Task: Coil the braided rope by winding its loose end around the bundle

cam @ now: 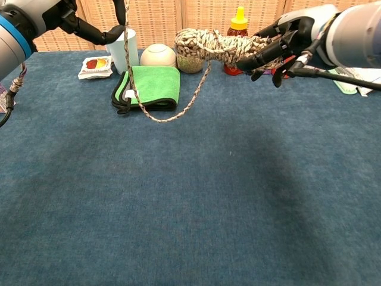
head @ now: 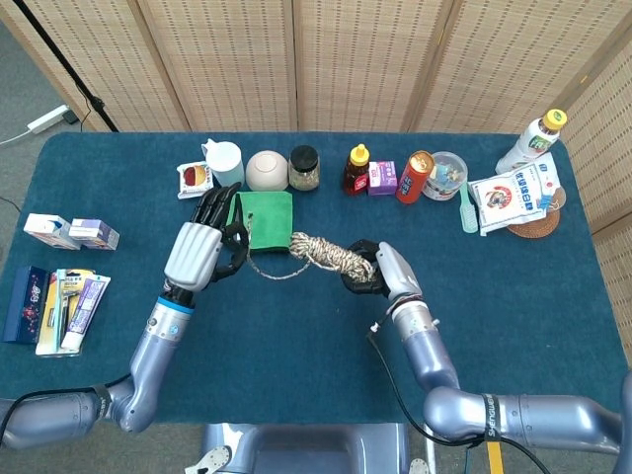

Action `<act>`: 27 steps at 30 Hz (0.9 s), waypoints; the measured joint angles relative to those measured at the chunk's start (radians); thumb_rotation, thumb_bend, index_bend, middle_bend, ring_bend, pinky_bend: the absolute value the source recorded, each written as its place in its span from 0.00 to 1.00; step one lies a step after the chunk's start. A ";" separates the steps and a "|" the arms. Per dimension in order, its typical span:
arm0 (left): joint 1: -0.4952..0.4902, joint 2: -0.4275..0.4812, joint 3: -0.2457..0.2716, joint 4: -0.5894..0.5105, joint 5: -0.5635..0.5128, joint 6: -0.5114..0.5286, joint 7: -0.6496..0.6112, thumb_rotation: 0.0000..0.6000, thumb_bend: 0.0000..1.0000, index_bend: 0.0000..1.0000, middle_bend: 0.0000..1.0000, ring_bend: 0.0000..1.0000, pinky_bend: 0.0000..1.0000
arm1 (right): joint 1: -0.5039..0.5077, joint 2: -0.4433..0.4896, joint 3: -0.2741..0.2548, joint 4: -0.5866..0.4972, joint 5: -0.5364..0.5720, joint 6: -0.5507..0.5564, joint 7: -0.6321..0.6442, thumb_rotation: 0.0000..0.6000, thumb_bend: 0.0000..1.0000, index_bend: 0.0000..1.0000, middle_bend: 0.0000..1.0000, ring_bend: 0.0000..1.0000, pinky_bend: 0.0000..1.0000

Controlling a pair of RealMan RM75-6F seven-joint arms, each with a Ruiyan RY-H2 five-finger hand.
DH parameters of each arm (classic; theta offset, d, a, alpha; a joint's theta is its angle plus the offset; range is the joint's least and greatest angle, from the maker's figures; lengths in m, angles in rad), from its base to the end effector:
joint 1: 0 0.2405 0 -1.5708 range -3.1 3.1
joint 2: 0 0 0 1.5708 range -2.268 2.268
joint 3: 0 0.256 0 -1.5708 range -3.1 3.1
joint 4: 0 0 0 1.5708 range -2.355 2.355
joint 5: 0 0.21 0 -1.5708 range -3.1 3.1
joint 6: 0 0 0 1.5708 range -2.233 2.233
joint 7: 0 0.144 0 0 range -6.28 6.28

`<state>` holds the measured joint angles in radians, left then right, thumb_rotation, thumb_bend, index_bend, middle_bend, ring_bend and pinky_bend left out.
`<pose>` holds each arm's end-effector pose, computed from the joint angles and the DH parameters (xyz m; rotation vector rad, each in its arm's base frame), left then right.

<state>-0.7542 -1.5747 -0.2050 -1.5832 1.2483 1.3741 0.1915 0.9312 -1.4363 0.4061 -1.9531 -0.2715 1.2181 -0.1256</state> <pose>-0.0934 0.3343 0.0329 -1.5601 -0.8710 -1.4432 -0.0672 -0.3378 0.0286 1.1753 -1.8579 1.1502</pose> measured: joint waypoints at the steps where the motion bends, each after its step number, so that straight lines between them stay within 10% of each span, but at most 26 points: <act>1: 0.002 0.003 0.000 -0.010 0.005 0.000 -0.001 1.00 0.42 0.67 0.00 0.00 0.00 | 0.008 -0.012 0.002 0.014 0.008 0.010 -0.012 1.00 1.00 0.68 0.62 0.46 0.67; 27: -0.023 -0.021 -0.122 -0.423 -0.006 0.004 0.193 1.00 0.42 0.67 0.00 0.00 0.00 | 0.058 -0.197 0.028 0.219 0.078 0.071 -0.208 1.00 1.00 0.68 0.62 0.46 0.67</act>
<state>-0.7769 -1.5954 -0.3268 -2.0067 1.2418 1.3781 0.3846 0.9896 -1.6337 0.4343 -1.7341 -0.1933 1.2895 -0.3340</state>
